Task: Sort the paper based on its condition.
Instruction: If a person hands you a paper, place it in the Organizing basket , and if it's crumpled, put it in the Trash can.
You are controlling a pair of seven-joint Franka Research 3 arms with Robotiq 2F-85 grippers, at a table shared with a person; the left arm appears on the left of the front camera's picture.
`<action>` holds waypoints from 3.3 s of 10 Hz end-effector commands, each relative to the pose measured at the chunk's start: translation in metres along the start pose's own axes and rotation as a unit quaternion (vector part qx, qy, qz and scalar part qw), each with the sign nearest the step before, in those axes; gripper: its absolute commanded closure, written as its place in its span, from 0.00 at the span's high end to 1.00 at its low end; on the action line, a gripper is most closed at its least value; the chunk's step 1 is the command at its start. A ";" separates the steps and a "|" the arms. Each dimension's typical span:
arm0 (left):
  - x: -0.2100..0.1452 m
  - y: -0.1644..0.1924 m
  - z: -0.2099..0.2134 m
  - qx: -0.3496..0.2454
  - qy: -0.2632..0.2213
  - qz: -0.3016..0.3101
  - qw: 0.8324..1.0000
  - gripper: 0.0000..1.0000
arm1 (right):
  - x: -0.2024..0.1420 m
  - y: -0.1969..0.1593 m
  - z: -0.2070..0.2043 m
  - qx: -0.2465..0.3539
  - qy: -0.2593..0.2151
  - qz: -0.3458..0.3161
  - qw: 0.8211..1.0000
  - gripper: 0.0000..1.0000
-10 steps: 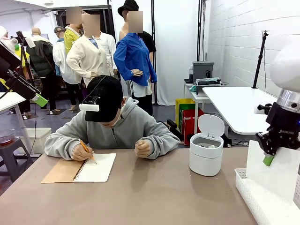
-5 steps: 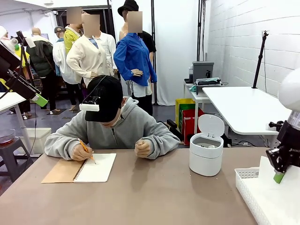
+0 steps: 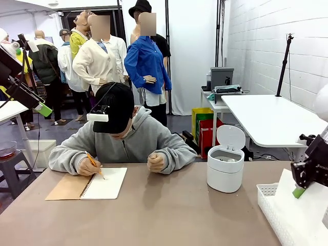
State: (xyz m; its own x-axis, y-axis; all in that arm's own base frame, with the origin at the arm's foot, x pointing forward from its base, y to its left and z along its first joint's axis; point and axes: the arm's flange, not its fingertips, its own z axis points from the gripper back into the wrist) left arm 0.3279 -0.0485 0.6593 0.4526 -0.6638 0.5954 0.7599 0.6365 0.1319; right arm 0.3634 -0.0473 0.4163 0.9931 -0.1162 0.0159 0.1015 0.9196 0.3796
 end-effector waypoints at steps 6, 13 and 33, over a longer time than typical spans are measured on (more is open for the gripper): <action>-0.001 0.000 0.000 0.001 0.001 0.001 1.000 1.00 | -0.033 -0.010 -0.040 0.024 0.003 0.015 1.000 0.00; -0.001 0.000 0.000 0.001 0.001 0.001 1.000 1.00 | -0.039 -0.023 -0.046 -0.019 0.071 -0.016 0.997 0.24; -0.001 0.000 0.000 0.001 0.001 0.001 1.000 1.00 | -0.033 0.031 0.067 -0.173 0.017 0.140 0.975 1.00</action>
State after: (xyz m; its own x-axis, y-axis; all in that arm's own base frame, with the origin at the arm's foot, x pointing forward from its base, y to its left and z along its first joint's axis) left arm 0.3279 -0.0485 0.6593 0.4526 -0.6638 0.5954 0.7599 0.6365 0.1319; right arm 0.3350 -0.0404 0.4916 0.9879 0.1511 0.0347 -0.1523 0.9877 0.0352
